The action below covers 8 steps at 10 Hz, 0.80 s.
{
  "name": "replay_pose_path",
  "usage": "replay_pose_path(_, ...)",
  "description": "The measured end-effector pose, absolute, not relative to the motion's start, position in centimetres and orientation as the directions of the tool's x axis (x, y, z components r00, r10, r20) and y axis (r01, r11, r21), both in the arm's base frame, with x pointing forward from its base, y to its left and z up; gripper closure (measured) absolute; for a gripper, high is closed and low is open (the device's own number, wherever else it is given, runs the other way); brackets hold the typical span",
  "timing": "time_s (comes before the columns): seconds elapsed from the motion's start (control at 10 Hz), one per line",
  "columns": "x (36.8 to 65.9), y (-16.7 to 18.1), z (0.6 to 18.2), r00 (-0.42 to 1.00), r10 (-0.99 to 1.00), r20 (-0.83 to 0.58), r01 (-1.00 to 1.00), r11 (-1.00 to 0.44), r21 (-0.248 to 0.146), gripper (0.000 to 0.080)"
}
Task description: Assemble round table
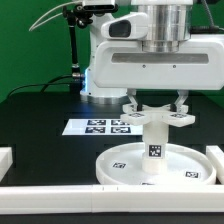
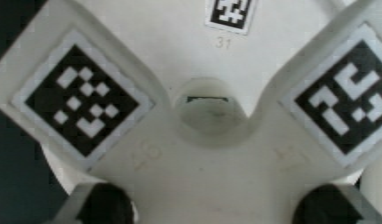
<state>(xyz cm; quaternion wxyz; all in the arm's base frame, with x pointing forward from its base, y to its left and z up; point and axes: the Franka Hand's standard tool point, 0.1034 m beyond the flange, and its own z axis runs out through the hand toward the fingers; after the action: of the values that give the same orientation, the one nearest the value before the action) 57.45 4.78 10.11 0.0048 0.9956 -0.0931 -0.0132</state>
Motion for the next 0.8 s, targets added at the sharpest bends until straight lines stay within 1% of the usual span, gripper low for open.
replay_pose_path(0.2,57.46,4.76,10.1,0.942,-0.334,-0.024,-0.334,-0.942,0.014,0.0354)
replay_pose_path(0.4,57.45,4.78,10.1,0.9,-0.435,-0.023,-0.435,-0.9,0.015,0.0354)
replay_pose_path(0.5,57.46,4.81,10.1,0.861,-0.508,-0.022,-0.508,-0.861,0.015,0.0354)
replay_pose_path(0.6,57.46,4.77,10.09,0.807,-0.589,-0.022,-0.589,-0.808,0.01,0.0354)
replay_pose_path(0.8,57.42,4.65,10.05,0.666,-0.745,-0.031,-0.746,-0.666,-0.017,0.0354)
